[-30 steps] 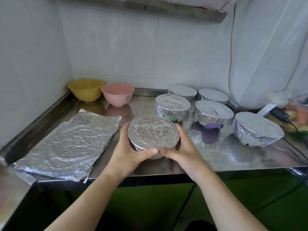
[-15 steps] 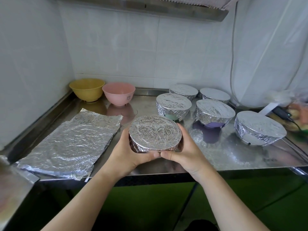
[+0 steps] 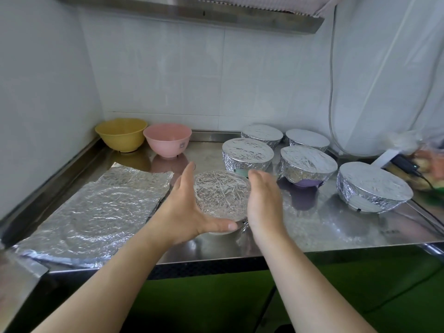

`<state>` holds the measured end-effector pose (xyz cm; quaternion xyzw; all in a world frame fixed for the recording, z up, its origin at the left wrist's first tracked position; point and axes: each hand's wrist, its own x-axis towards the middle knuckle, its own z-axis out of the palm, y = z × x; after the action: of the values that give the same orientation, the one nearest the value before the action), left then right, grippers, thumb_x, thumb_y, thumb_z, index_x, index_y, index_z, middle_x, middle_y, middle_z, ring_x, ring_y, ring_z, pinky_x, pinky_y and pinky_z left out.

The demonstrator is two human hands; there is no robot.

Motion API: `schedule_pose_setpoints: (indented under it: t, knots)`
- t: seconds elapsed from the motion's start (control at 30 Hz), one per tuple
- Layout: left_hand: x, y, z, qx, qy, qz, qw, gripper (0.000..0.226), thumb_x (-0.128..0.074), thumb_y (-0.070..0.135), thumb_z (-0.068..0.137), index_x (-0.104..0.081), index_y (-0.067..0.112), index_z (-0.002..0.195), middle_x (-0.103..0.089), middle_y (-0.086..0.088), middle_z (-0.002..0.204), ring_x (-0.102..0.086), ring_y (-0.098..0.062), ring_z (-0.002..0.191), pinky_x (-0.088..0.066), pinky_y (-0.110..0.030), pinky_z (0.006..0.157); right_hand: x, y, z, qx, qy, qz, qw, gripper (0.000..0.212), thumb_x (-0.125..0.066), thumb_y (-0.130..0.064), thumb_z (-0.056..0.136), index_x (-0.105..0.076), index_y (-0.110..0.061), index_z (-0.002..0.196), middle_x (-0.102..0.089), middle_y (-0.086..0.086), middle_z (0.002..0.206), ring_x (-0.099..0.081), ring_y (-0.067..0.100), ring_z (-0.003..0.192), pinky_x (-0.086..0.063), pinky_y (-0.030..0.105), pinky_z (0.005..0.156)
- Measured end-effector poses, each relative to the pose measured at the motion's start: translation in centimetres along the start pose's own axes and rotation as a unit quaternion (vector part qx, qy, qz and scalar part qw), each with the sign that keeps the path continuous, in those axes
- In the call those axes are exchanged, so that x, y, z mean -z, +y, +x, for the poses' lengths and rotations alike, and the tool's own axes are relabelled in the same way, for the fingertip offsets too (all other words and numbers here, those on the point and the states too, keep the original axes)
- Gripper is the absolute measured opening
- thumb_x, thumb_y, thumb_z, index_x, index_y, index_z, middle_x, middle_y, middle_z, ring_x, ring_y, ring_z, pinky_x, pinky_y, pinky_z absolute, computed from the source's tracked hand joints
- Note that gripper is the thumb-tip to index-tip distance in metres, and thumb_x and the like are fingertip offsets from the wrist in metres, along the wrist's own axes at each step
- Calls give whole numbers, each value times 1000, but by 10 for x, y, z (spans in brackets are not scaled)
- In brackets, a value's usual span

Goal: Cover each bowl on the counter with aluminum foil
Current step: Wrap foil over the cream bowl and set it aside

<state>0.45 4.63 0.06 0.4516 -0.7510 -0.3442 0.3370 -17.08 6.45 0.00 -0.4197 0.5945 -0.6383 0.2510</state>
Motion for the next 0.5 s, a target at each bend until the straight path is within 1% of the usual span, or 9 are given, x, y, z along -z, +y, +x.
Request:
schedule_pose_setpoints:
  t: [0.07,0.13,0.2,0.23,0.27,0.3,0.33,0.4,0.5]
  knots:
    - [-6,-1,-1,-4,16,15,1000,173,-90,84,31,7,34,165,-8,5,173,-14,-11,157,-23,-37,126,-8,4,-1,-2,8,-8,1000,28,-47,-29,110,-70,-16,117,-62,-15,91,-60,3,91,-38,10,69]
    - [-11,-2,-2,-6,41,21,999,171,-92,81,35,6,31,166,-9,6,172,-13,-9,156,-22,-31,122,-12,12,-2,-20,19,29,999,33,-41,-22,112,-71,-12,122,-61,-14,89,-58,-2,82,-40,2,61]
    - [-15,-5,-2,-16,57,25,998,169,-92,80,37,4,28,166,-11,5,171,-15,-6,154,-20,-25,117,-14,16,-2,-39,27,73,996,36,-38,-19,113,-73,-14,120,-70,-5,101,-59,-13,79,-39,-2,65]
    - [-16,-7,-3,-20,64,24,997,168,-91,80,37,3,28,166,-13,5,171,-16,-4,152,-20,-24,116,-15,17,-2,-43,32,86,995,37,-38,-19,112,-74,-14,119,-72,-1,109,-60,-16,85,-40,-2,74]
    - [-17,-8,-3,-25,71,22,997,168,-91,81,37,1,28,166,-16,6,170,-18,-1,149,-21,-23,116,-17,16,-3,-45,43,99,993,37,-39,-18,111,-76,-18,118,-73,-3,116,-61,-14,98,-40,1,86]
    - [-17,-9,-3,-30,79,18,996,168,-91,81,36,-1,28,166,-18,6,169,-19,2,147,-22,-23,116,-19,16,-3,-52,52,111,991,37,-41,-17,110,-77,-25,114,-72,-10,119,-61,-6,113,-42,10,99]
    - [-17,-11,-4,-36,86,14,996,167,-92,81,35,-3,28,166,-20,7,169,-20,5,145,-22,-23,116,-21,15,-3,-59,62,126,988,37,-42,-17,110,-76,-30,107,-71,-16,118,-62,0,119,-43,20,107]
    - [-19,-13,-6,-46,100,2,994,163,-94,77,35,-9,28,166,-24,9,167,-21,8,142,-23,-21,115,-25,18,-4,-70,84,161,981,36,-44,-17,108,-75,-33,101,-72,-17,114,-64,1,117,-45,30,109]
    - [-23,-18,-6,-47,116,-23,992,162,-96,77,32,-14,32,164,-33,10,162,-30,6,143,-27,-23,116,-30,20,-6,-90,102,197,971,33,-48,-32,99,-79,-28,111,-77,-9,118,-69,9,117,-50,43,111]
